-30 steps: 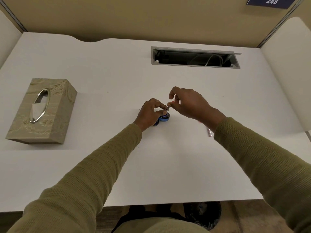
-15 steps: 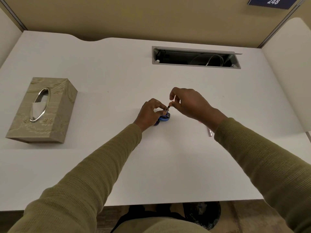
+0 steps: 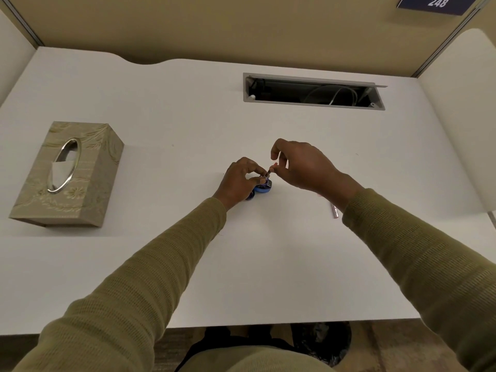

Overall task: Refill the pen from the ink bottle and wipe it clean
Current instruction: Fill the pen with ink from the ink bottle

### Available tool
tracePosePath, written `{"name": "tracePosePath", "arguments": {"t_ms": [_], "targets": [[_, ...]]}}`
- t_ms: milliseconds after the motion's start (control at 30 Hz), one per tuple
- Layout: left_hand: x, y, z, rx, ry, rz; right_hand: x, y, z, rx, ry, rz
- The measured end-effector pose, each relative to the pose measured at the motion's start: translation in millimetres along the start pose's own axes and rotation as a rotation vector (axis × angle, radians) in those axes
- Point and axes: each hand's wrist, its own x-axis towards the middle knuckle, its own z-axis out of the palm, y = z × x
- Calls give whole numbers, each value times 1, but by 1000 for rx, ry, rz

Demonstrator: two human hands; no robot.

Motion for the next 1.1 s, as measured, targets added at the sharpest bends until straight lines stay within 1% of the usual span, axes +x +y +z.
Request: {"name": "tracePosePath", "arguments": {"t_ms": [333,467,633,800,900,1100], "targets": [[1,-1,1,18,-4,6,-2,1,2,-16,34,8],[1,0,0,19,-4,3,-3,1,3,-29,11,-10],[0,2,1,23,1,9,-4,0,2,-9,14,34],[0,4,0,50,12,22,-7,-2,0,7,18,41],[-1,6,-1,89,13,60,-10,-1,-1,10,12,46],[-3,21,-2,295,25,221,-18,-2,5,33,18,100]]}}
